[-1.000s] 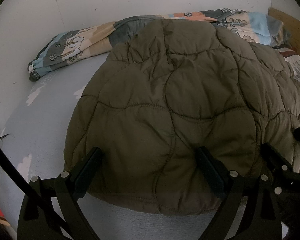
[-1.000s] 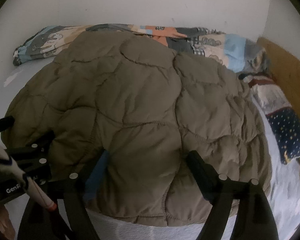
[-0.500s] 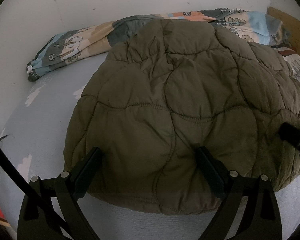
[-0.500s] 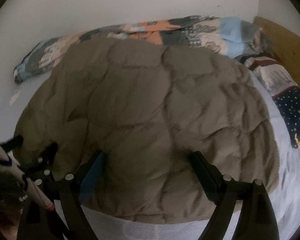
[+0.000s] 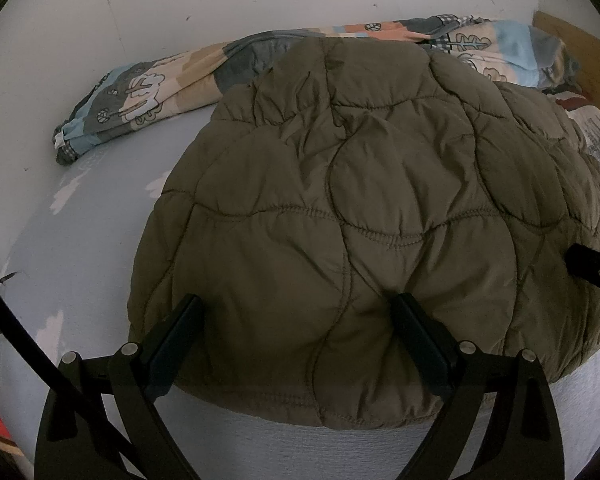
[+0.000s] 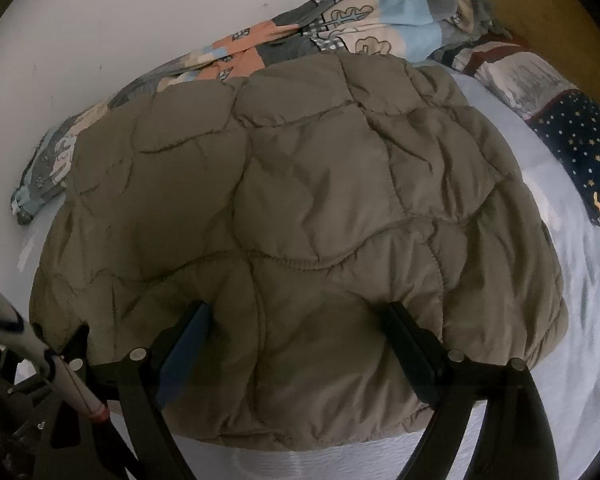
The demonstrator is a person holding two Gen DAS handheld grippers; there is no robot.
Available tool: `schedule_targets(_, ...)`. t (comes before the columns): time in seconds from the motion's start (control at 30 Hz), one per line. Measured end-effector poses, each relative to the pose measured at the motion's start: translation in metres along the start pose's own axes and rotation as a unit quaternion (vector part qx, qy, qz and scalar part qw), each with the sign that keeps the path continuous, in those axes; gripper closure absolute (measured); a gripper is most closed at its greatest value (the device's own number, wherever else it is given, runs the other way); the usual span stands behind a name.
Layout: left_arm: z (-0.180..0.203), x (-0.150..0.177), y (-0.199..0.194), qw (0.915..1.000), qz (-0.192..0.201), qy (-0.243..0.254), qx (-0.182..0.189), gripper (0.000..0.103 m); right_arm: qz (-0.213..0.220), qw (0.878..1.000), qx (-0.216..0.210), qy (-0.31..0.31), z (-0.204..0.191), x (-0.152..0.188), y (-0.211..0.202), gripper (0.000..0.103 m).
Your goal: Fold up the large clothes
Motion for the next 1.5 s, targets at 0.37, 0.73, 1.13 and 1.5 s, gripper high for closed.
schedule_targets(0.37,0.002,0.001,-0.001,1.0,-0.003,0.001,0.0,0.008,0.025,0.997,0.0,0.07,0.041,-0.014,-0.02,0.011)
schedule_targets(0.73,0.001,0.005,-0.002,0.9999,-0.009,0.003,0.004,0.008,-0.01,0.979,0.022,0.202,0.122,-0.015,-0.013,0.012)
schedule_targets(1.13,-0.045,-0.003,-0.031,0.9987,0.0,-0.043,0.028,0.008,0.002,0.973,0.018,0.23,0.158,-0.013,-0.034,0.012)
schedule_targets(1.5,-0.104,0.019,-0.028,0.9761,-0.054,-0.174,0.118,0.008,-0.043,0.943,-0.019,0.33,0.226,0.012,-0.028,0.012)
Point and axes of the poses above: each gripper's, at about its wrist camera, not at the fingertips, and y roughly the way its jaws point, z to its right, x to its underside, the point moved 5 cm from there along y, roughly the way its jaws point, and after that the axes turned 7 degrees about x, right-handed, at the moved point
